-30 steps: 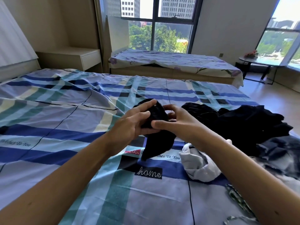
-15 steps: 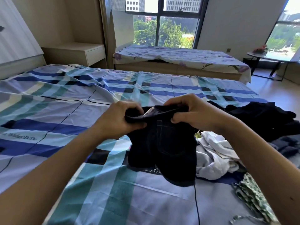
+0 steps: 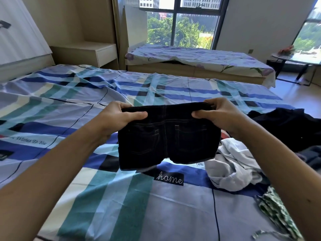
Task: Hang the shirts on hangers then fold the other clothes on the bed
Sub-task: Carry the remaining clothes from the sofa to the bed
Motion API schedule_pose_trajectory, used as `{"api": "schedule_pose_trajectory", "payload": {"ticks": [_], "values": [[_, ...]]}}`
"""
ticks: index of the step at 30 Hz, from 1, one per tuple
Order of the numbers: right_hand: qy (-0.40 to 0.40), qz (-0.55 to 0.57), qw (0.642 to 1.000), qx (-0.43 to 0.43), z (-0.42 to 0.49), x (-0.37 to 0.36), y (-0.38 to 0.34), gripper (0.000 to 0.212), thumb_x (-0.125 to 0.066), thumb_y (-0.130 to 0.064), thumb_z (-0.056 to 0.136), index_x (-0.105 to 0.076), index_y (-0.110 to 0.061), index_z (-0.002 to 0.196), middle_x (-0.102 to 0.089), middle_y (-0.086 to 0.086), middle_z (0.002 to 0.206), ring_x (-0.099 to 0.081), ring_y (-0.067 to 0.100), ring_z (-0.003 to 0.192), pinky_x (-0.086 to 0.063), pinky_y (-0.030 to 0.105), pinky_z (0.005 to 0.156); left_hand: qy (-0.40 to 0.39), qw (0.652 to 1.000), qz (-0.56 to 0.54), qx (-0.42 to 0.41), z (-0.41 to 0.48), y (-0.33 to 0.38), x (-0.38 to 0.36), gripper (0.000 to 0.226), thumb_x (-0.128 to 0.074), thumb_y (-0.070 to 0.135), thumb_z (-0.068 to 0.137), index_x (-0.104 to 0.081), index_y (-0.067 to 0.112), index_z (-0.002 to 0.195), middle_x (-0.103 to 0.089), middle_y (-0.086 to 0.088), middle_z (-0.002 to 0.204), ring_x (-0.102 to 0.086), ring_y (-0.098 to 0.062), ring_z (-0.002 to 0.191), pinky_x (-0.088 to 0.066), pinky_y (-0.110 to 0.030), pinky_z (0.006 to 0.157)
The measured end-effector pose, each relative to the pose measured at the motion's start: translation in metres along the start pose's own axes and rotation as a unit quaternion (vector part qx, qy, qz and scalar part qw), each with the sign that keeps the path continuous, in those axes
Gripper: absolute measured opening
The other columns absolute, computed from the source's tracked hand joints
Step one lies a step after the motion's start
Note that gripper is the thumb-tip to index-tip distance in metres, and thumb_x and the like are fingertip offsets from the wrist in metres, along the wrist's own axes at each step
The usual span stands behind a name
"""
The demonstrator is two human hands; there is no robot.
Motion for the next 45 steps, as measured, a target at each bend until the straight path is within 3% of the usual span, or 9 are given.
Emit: {"api": "schedule_pose_trajectory", "payload": {"ticks": [6, 11, 17, 19, 22, 29, 34, 40, 45], "values": [[-0.051, 0.106, 0.993, -0.028, -0.008, -0.043, -0.015, 0.034, -0.076, -0.013, 0.086, -0.066, 0.005, 0.114, -0.073, 0.012, 0.09, -0.071, 0.018, 0.071, -0.057, 0.025, 0.057, 0.049, 0.999, -0.014, -0.001, -0.006, 0.005, -0.013, 0.03, -0.076, 0.029, 0.086, -0.07, 0.002, 0.1, -0.076, -0.016, 0.093, -0.071, -0.024, 0.078, -0.057, -0.034, 0.074], [-0.138, 0.193, 0.971, 0.005, -0.023, -0.08, -0.045, 0.019, -0.057, -0.015, 0.1, -0.068, -0.001, 0.108, -0.068, 0.013, 0.093, -0.069, 0.023, 0.082, -0.063, 0.034, 0.074, -0.037, 0.997, -0.059, -0.029, -0.022, 0.022, -0.042, 0.06, -0.084, 0.057, 0.067, -0.061, 0.015, 0.102, -0.076, -0.003, 0.087, -0.072, -0.014, 0.078, -0.055, -0.025, 0.067], [-0.043, 0.079, 0.988, 0.129, -0.014, -0.064, -0.052, 0.022, -0.065, 0.0, 0.089, -0.071, -0.011, 0.107, -0.067, 0.007, 0.095, -0.063, 0.016, 0.087, -0.053, 0.029, 0.079, 0.042, 0.997, -0.032, -0.055, -0.021, 0.02, -0.018, 0.039, -0.069, -0.005, 0.083, -0.056, 0.011, 0.116, -0.073, -0.02, 0.099, -0.073, -0.024, 0.074, -0.06, -0.03, 0.062], [0.026, -0.004, 0.987, 0.16, -0.009, -0.052, -0.047, 0.051, -0.081, -0.011, 0.076, -0.062, -0.022, 0.122, -0.061, -0.001, 0.107, -0.059, 0.01, 0.098, -0.047, 0.023, 0.086, -0.006, 0.996, -0.034, -0.082, -0.019, 0.025, -0.019, 0.041, -0.065, -0.01, 0.081, -0.055, 0.008, 0.117, -0.073, -0.017, 0.09, -0.071, -0.028, 0.074, -0.059, -0.03, 0.063], [-0.112, 0.056, 0.987, 0.103, -0.005, -0.074, -0.027, 0.084, -0.084, -0.015, 0.069, -0.046, -0.026, 0.143, -0.061, 0.003, 0.132, -0.059, 0.014, 0.121, -0.047, 0.027, 0.101, -0.094, 0.99, -0.025, -0.098, -0.022, 0.029, -0.022, 0.049, -0.066, -0.001, 0.069, -0.056, 0.008, 0.116, -0.067, -0.005, 0.075, -0.065, -0.02, 0.069, -0.053, -0.022, 0.061], [-0.132, 0.24, 0.962, -0.003, -0.011, -0.091, 0.001, 0.027, -0.064, 0.003, 0.091, -0.069, -0.003, 0.117, -0.073, 0.017, 0.116, -0.071, 0.027, 0.107, -0.056, 0.035, 0.096, -0.083, 0.959, -0.272, -0.015, -0.007, -0.014, -0.022, 0.072, -0.076, 0.008, 0.072, -0.048, 0.013, 0.138, -0.071, -0.017, 0.116, -0.069, -0.028, 0.1, -0.058, -0.036, 0.082], [-0.113, 0.311, 0.943, -0.042, -0.008, -0.09, 0.015, 0.029, -0.061, -0.001, 0.093, -0.065, -0.002, 0.122, -0.073, 0.018, 0.116, -0.072, 0.028, 0.104, -0.059, 0.036, 0.092, -0.167, 0.976, -0.108, 0.087, -0.016, -0.064, -0.058, 0.039, -0.079, 0.009, 0.077, -0.071, 0.008, 0.114, -0.075, -0.008, 0.114, -0.071, -0.021, 0.102, -0.054, -0.032, 0.087], [-0.044, 0.271, 0.96, 0.054, -0.003, -0.071, 0.009, 0.028, -0.064, 0.002, 0.091, -0.066, -0.005, 0.118, -0.073, 0.013, 0.115, -0.069, 0.027, 0.11, -0.051, 0.041, 0.104, -0.034, 0.986, -0.159, -0.043, -0.005, -0.029, -0.038, 0.036, -0.067, -0.012, 0.083, -0.069, 0.01, 0.111, -0.076, -0.001, 0.097, -0.072, -0.015, 0.091, -0.058, -0.024, 0.078], [-0.124, 0.167, 0.961, 0.185, -0.02, -0.08, -0.009, 0.038, -0.077, 0.013, 0.073, -0.063, -0.011, 0.099, -0.067, -0.005, 0.086, -0.063, 0.004, 0.083, -0.052, 0.018, 0.079, -0.091, 0.98, -0.072, -0.161, -0.021, -0.007, -0.031, 0.038, -0.077, -0.008, 0.076, -0.067, 0.014, 0.106, -0.074, 0.009, 0.088, -0.069, -0.004, 0.083, -0.053, -0.017, 0.071]]}}
Point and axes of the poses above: each hand's wrist, its own z-axis towards the middle knuckle, its own x-axis out of the back of the hand, y = z × x, the point moved 9 cm from there along z, towards the middle knuckle
